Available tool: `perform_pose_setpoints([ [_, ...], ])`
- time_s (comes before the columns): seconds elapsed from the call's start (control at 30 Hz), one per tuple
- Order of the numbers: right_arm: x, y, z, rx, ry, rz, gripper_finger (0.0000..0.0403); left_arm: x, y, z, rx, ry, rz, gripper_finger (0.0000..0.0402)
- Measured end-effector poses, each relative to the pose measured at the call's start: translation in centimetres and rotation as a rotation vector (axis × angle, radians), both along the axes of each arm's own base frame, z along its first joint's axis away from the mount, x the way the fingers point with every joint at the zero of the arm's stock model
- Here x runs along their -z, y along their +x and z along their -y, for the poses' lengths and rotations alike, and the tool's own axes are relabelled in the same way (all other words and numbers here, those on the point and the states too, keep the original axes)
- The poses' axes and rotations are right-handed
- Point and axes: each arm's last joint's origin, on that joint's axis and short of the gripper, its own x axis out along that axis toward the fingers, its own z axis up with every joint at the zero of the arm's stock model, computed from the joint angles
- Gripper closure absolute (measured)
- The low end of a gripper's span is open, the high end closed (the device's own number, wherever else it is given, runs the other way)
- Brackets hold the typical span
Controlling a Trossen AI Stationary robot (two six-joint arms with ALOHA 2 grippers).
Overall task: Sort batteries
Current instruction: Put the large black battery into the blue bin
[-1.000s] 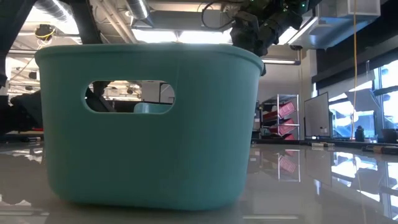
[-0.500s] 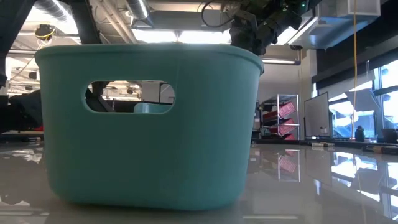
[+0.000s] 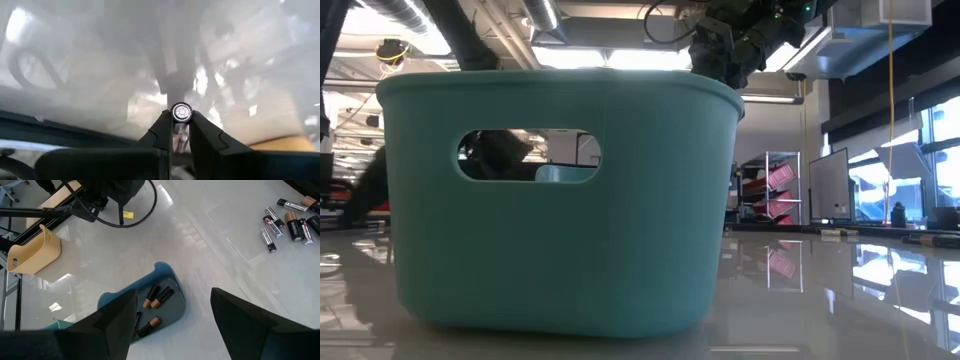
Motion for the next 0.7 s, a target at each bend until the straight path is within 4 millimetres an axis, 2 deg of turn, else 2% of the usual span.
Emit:
perform_pose_setpoints([
  [0.43, -0.6, 0.5, 0.2, 0.012, -0.016, 0.075, 0.0149, -6.8, 3.9, -2.0, -0.105, 0.240, 0.397, 0.0371],
  [0.7, -0.8, 0.6, 0.3, 0.032, 0.002, 0.098, 0.0149, -10.2, 6.1, -1.3, -0.167, 0.331, 0.690, 0.0371],
])
